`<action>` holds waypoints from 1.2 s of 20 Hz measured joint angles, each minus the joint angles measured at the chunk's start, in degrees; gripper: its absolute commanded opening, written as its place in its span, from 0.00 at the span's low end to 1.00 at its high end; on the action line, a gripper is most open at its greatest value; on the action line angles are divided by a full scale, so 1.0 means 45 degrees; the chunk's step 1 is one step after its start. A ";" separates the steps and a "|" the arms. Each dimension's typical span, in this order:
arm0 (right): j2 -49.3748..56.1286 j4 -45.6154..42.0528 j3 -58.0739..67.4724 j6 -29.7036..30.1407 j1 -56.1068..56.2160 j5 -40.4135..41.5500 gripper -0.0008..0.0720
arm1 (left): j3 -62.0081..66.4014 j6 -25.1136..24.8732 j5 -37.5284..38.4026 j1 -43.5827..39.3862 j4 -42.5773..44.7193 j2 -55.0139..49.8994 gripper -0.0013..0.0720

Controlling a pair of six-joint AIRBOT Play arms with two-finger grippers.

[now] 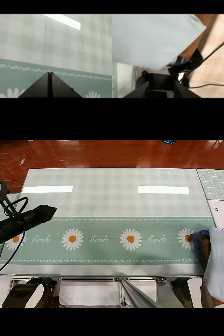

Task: Fold the shirts.

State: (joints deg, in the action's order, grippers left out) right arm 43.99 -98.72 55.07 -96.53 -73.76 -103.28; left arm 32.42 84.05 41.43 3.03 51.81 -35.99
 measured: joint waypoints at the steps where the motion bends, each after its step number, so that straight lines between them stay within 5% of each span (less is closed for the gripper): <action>1: 0.0223 0.0335 0.0219 -0.0010 0.0024 0.0243 0.28 | 0.0102 0.0000 -0.0287 0.0000 0.0000 -0.0117 0.04; 2: 0.0588 0.1146 0.0607 -0.0039 0.0049 0.0544 0.07 | 0.0291 0.0000 -0.0544 0.0000 0.0000 -0.0287 0.04; 7: 0.2866 0.7291 0.3993 0.0743 0.2997 0.3594 0.05 | 0.3580 -0.0447 -0.1059 -0.0121 0.0000 -0.2327 0.04; 10: 0.4643 0.8315 0.6708 0.1248 0.7708 0.5765 0.05 | 0.7193 -0.0811 0.0165 -0.0724 0.0000 -0.4284 0.04; 16: 0.7810 0.4167 0.8340 0.1622 1.5931 0.6290 0.05 | 0.9972 -0.0039 0.2900 -0.3021 0.2278 -0.6781 0.04; 24: 0.9617 0.1457 0.6596 -0.0136 1.8219 0.6169 0.05 | 0.8786 0.1379 0.3507 -0.3186 0.5236 -0.8451 0.04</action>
State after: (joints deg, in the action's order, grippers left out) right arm 87.26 -92.16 84.75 -97.14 8.23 -75.53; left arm 71.96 90.26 57.21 -11.31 75.37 -74.02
